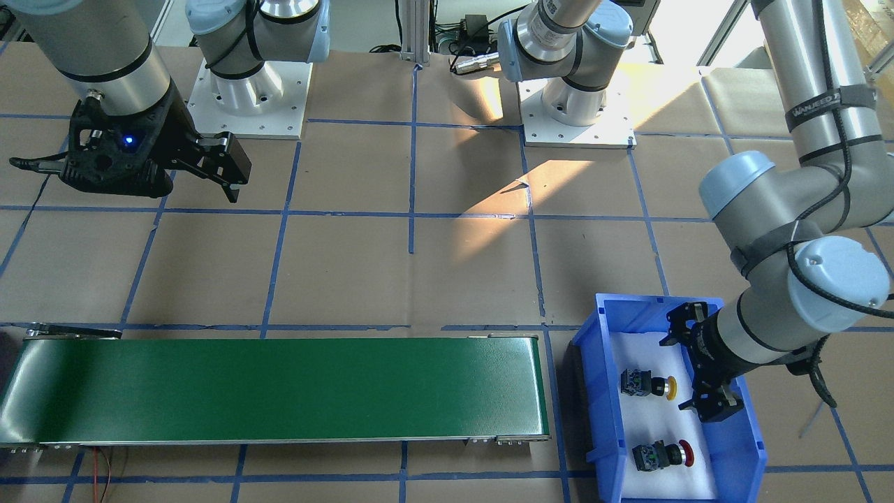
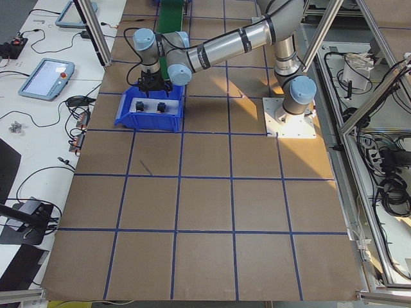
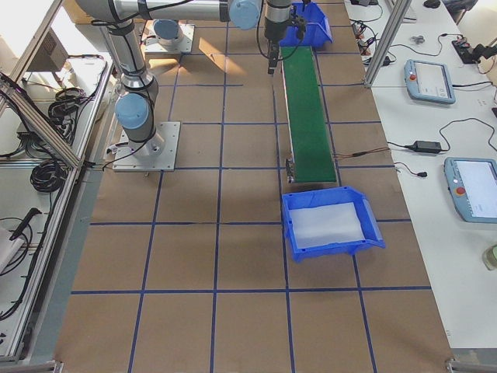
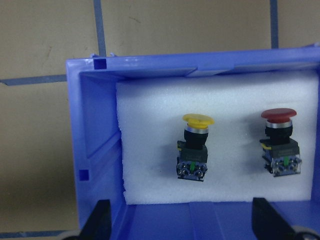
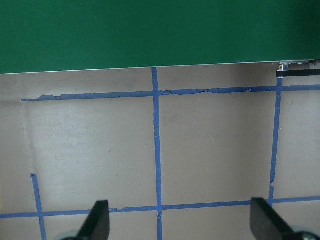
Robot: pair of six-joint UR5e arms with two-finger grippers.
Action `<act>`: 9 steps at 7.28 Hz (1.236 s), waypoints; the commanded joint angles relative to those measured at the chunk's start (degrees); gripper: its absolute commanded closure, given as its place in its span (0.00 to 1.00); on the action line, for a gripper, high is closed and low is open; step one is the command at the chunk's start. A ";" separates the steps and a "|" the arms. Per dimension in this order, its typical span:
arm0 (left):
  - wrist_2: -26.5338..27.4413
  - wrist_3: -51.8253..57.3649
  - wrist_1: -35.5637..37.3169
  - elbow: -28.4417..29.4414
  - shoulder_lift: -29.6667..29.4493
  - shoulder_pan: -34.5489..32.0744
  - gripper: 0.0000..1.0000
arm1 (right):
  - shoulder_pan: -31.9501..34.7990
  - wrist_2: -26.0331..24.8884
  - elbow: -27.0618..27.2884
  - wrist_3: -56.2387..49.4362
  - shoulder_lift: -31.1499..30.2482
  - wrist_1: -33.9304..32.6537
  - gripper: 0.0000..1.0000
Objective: Transport two buttons from left to right
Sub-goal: 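Lower the left gripper into the bin and grasp the yellow button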
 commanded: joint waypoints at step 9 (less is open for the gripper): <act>-0.43 2.03 10.40 -5.10 -4.13 -0.34 0.77 | 0.00 -0.07 -0.16 0.00 0.02 0.00 0.00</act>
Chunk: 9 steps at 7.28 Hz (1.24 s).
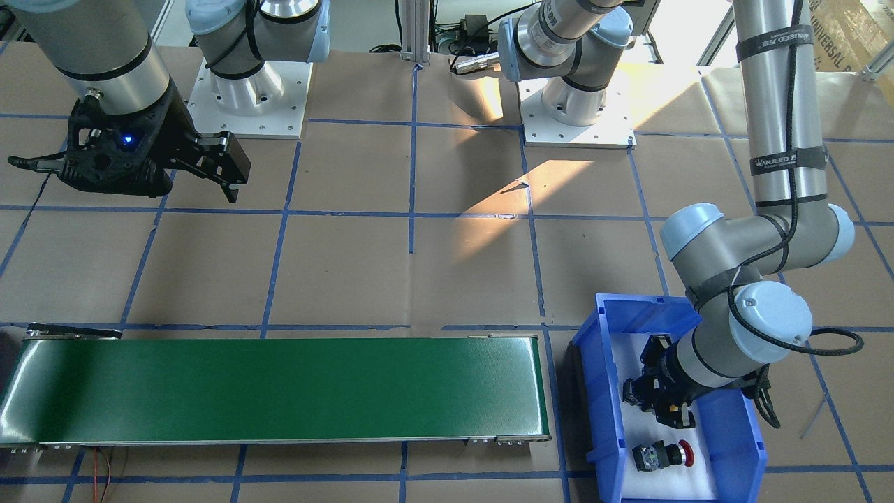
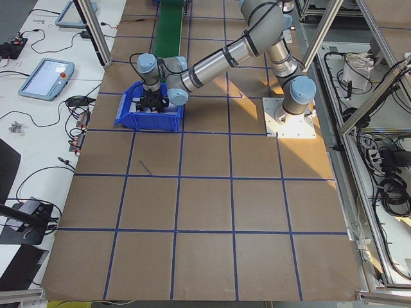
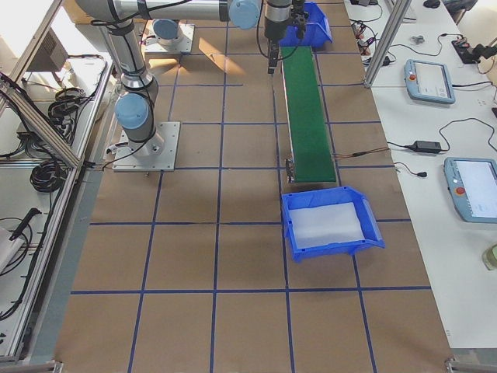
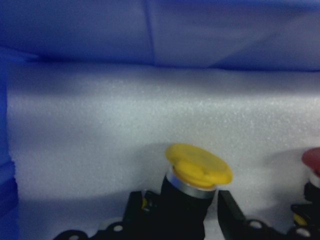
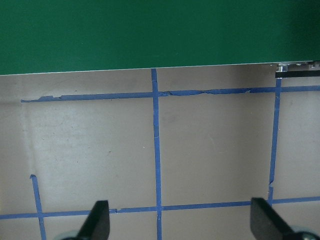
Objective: Transport two buttons from left to right
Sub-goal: 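Lower the left gripper into the bin and grasp the yellow button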
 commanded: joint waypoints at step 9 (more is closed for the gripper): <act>-0.64 42.69 -9.96 2.80 9.17 -15.71 0.75 | 0.00 0.09 -0.01 0.00 0.00 0.00 0.00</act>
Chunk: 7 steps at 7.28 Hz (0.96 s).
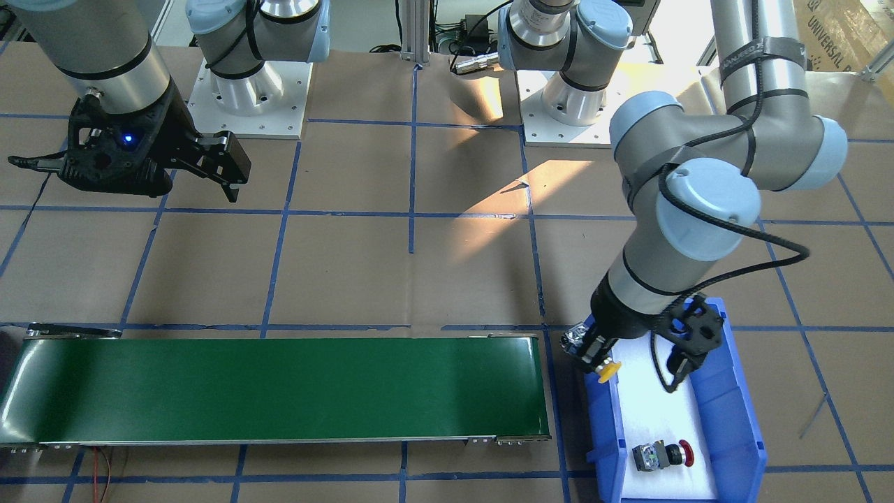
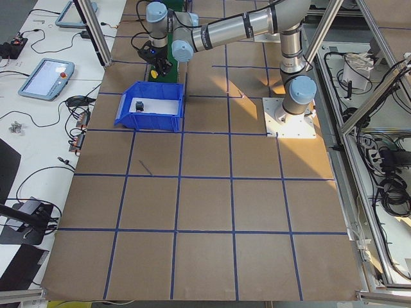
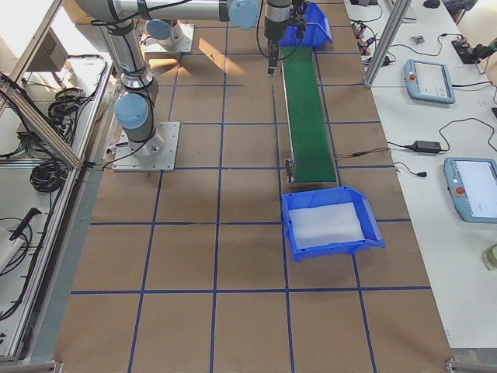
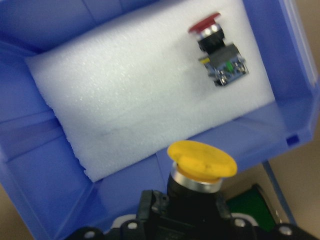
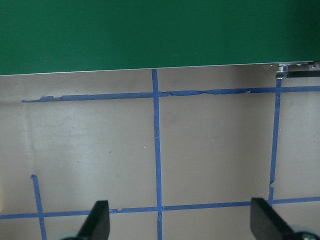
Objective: Transport two buttons from left to right
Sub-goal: 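Carry the yellow button to the conveyor and release it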
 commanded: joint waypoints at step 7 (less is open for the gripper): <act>1.93 22.55 -0.06 5.02 -10.90 -9.15 0.40 | 0.00 0.00 0.00 0.00 0.09 -0.05 0.00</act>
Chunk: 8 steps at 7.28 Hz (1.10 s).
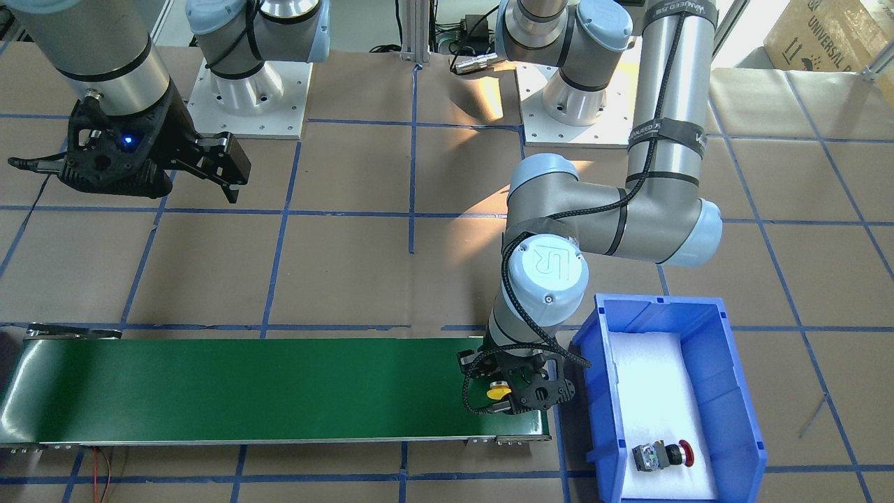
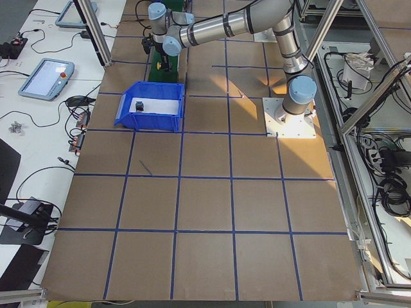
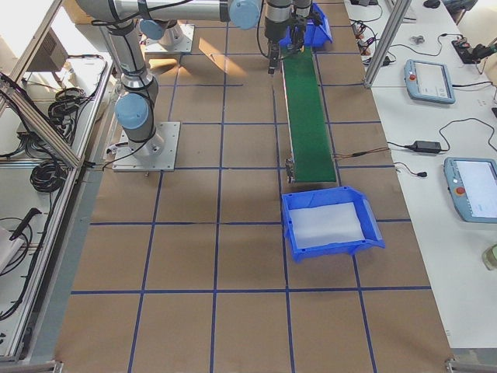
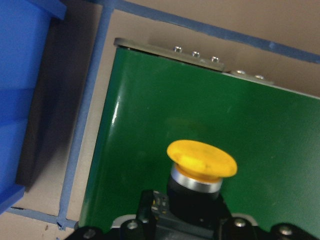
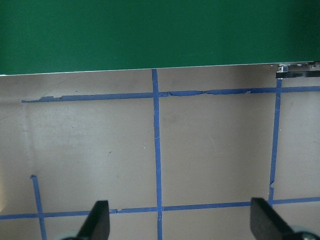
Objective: Transport two buttons from left to right
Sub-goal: 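Carry the yellow button to the conveyor and release it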
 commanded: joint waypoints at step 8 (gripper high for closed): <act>0.13 -24.80 -7.76 0.03 10.81 15.22 0.00 | 0.00 0.00 0.20 0.00 -0.08 -0.02 0.00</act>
